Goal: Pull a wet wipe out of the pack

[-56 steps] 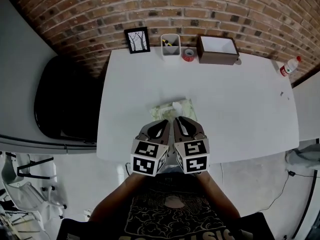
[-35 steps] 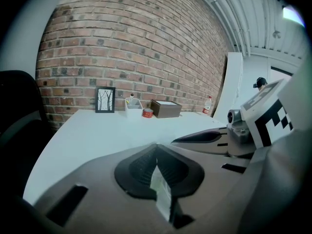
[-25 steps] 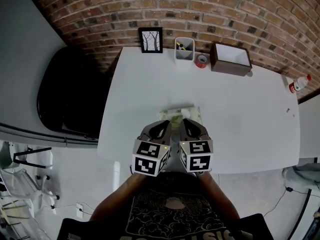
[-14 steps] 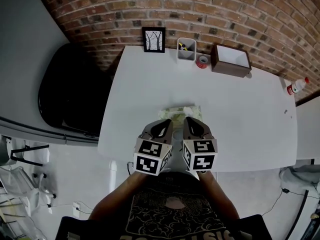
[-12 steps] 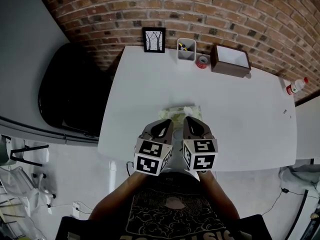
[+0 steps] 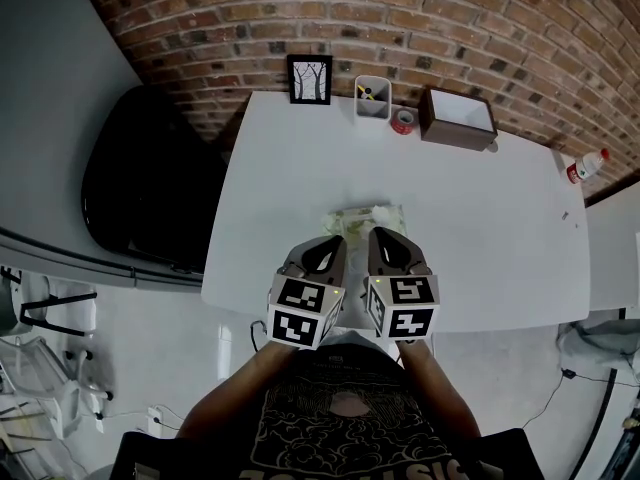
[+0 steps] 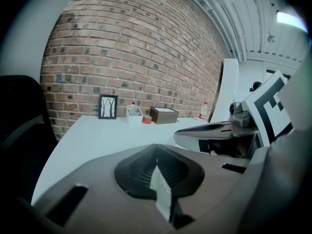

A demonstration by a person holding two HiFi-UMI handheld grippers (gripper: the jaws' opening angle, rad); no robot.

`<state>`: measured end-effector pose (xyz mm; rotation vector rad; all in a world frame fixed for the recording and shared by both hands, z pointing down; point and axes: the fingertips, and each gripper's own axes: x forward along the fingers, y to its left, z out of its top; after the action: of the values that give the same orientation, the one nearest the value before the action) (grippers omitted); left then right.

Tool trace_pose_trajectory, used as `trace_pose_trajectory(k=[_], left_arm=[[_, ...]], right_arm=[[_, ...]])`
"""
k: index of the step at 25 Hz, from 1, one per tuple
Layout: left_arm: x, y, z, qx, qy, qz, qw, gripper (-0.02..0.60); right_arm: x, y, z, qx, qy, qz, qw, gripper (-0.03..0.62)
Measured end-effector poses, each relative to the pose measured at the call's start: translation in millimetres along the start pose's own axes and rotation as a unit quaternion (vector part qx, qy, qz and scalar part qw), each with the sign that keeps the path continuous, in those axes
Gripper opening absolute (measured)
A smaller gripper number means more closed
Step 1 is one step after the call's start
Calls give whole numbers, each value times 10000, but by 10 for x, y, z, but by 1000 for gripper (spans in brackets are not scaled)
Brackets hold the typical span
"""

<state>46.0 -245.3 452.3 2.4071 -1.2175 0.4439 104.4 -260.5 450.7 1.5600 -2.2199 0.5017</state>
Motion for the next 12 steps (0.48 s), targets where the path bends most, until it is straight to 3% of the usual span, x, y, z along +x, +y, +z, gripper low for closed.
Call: trace_pose_trajectory(k=[12], left_arm=[[-219,-62,73,135,-87,-165,9997,11]], right_arm=[[-254,168,183,-96,-281,-134,9995,17]])
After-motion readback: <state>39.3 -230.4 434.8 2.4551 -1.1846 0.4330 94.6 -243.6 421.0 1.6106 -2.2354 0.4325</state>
